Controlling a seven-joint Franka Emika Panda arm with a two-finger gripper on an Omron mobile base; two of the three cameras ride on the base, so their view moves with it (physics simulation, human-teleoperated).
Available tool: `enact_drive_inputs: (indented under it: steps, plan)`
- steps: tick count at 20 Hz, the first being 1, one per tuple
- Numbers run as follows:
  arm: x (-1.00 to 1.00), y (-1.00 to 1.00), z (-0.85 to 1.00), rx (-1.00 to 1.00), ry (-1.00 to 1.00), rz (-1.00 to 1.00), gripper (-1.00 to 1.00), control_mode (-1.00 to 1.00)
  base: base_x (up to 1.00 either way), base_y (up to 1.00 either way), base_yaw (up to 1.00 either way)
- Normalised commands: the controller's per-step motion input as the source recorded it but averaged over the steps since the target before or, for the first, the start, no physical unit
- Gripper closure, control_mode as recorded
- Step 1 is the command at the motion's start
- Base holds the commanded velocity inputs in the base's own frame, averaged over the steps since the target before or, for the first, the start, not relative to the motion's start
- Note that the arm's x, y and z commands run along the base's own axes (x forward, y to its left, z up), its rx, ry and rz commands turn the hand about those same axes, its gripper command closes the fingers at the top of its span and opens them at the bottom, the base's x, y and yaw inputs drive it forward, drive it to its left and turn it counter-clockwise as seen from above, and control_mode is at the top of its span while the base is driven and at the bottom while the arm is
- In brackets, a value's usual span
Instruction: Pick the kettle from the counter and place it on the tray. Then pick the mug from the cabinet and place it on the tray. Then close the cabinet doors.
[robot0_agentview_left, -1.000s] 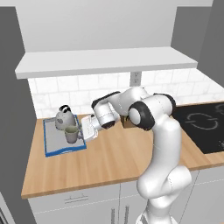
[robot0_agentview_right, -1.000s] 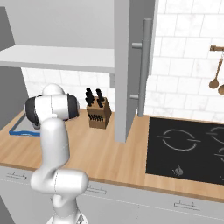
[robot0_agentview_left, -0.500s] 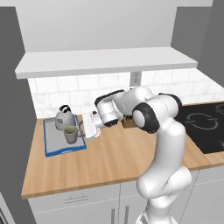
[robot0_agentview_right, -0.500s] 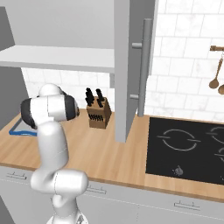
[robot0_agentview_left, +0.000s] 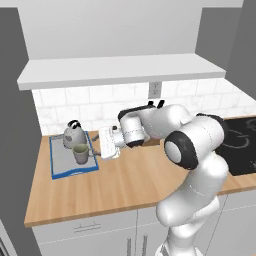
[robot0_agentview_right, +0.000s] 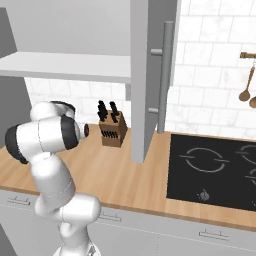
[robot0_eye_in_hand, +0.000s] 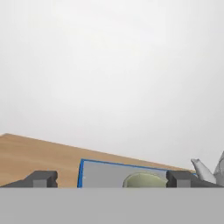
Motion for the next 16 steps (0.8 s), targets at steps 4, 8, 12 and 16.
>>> enact_drive_inputs:
  steps: [4,8,12,16]
  plan:
    - [-0.74,-0.17,0.43,0.02,-0.02,-0.04,-1.0,-1.0,0.0,0.0,0.0]
    - [-0.6,-0.13,0.53,0.0,0.0,0.0,-1.0,-1.0,0.0,0.0,0.0]
    - [-0.62,-0.08,0.56,0.0,0.0,0.0,-1.0,-1.0,0.0,0.0,0.0]
    - [-0.58,-0.1,0.51,0.0,0.0,0.0,-1.0,-1.0,0.0,0.0,0.0]
